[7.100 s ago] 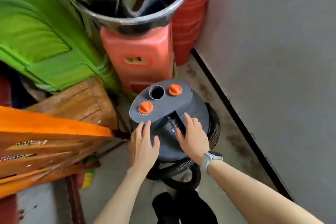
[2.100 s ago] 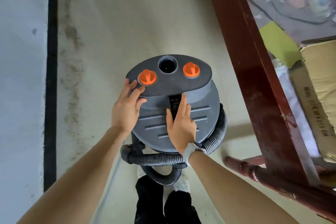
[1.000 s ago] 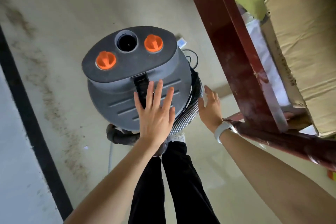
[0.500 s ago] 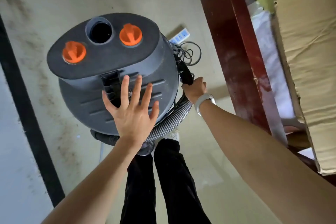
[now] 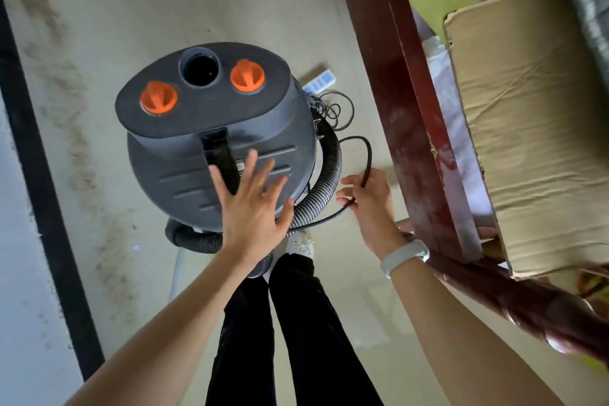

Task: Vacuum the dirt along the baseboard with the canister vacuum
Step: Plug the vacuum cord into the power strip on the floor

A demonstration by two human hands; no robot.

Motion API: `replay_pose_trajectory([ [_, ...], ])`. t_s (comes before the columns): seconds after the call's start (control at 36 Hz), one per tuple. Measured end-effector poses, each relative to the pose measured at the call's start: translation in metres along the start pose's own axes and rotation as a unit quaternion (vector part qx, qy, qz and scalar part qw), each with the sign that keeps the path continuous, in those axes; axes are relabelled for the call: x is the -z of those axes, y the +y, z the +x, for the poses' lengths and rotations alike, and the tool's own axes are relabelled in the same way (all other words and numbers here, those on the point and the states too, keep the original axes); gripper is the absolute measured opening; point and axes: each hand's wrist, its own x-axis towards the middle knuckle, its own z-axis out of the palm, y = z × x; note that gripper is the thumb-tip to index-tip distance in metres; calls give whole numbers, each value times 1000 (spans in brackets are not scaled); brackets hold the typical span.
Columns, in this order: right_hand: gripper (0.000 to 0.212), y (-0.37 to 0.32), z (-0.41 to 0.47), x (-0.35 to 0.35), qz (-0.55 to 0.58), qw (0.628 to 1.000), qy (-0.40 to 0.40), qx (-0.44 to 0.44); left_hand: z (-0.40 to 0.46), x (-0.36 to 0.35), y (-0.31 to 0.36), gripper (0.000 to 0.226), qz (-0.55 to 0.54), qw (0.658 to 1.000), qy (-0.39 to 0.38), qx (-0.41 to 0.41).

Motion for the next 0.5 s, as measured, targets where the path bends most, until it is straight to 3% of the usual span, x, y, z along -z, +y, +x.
replay_pose_trajectory([
  [0.11,27,-21,-18,-5,44,995,-80,47,-18,5,21,43,-78,991,-89,-66],
  [0.17,26,-34,-29,-11,10,993,-96,69,-24,11,27,45,-87,985,-120,-88],
  [0.31,22,-57,-68,-29,3,986,-137,90,-21,43,18,34,-269,950,-156,-7],
  [0.39,21,-64,-88,-48,59,988,-127,65,-27,64,-4,26,-271,954,-125,-19],
  [0.5,23,-64,-111,-91,120,990,-70,-6,-52,95,-47,42,-262,963,-55,-22],
])
